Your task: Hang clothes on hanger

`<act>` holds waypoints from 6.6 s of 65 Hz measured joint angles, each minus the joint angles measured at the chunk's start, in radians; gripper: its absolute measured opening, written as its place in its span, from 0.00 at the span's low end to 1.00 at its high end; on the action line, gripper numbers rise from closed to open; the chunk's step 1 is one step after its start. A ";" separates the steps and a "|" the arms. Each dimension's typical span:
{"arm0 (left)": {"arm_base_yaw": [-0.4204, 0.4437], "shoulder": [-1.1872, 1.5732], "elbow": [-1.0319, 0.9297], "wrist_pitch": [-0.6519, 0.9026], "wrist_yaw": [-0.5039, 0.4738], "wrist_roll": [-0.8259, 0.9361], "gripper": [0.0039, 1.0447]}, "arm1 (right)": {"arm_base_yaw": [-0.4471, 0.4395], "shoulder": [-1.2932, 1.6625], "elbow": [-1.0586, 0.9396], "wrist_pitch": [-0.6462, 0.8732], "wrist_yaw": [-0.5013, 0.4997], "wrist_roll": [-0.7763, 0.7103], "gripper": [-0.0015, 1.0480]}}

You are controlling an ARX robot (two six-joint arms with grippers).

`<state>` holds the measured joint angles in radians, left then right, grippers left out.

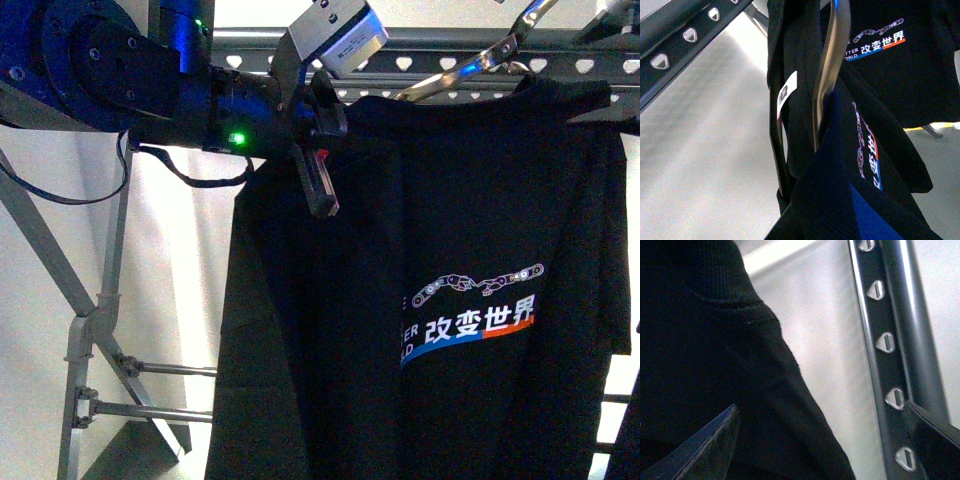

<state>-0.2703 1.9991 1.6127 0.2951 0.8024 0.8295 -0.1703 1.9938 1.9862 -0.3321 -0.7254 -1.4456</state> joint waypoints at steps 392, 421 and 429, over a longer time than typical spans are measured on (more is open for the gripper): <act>0.268 -1.995 -1.595 -0.291 -0.803 -0.827 0.03 | -0.109 -1.469 -1.619 0.494 0.451 1.504 0.60; 0.268 -1.996 -1.594 -0.292 -0.803 -0.827 0.03 | 0.155 -1.682 -1.859 0.517 0.715 1.446 0.02; 0.268 -1.996 -1.594 -0.292 -0.803 -0.827 0.03 | 0.166 -1.717 -1.884 0.510 0.722 1.446 0.02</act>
<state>-0.0025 0.0032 0.0185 0.0029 -0.0010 0.0025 -0.0048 0.2771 0.1017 0.1780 -0.0036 0.0006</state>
